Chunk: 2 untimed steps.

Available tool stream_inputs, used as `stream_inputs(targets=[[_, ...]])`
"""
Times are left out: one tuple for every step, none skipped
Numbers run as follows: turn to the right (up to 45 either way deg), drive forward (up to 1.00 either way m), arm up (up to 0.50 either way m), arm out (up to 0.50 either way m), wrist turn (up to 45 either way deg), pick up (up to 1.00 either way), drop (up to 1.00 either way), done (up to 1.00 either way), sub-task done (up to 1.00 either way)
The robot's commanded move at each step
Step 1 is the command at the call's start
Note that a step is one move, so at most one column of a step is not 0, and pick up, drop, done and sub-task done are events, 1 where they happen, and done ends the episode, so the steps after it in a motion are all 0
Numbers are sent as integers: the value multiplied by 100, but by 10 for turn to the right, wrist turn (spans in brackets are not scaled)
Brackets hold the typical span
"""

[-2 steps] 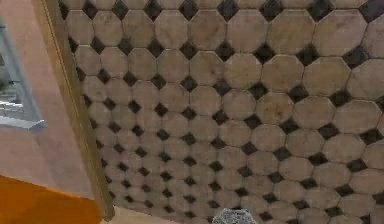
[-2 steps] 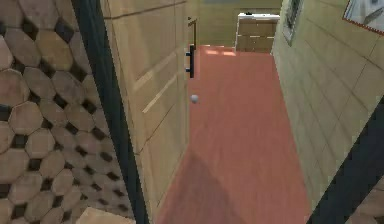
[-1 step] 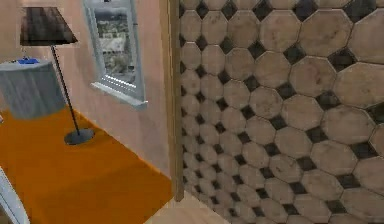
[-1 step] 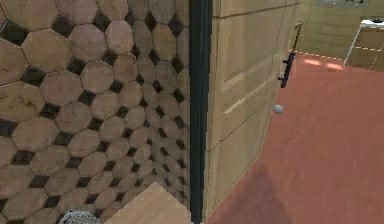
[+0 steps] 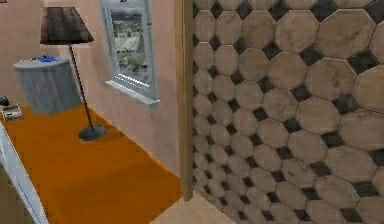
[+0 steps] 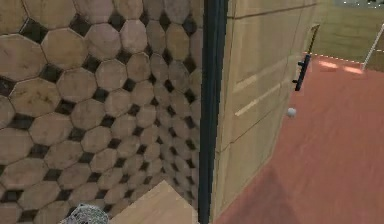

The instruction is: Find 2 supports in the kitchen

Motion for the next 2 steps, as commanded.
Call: stream_inputs(targets=[[0, 20, 0, 0, 0, 0, 0, 0, 0], [-390, 0, 0, 0, 0, 0, 0, 0, 0]])
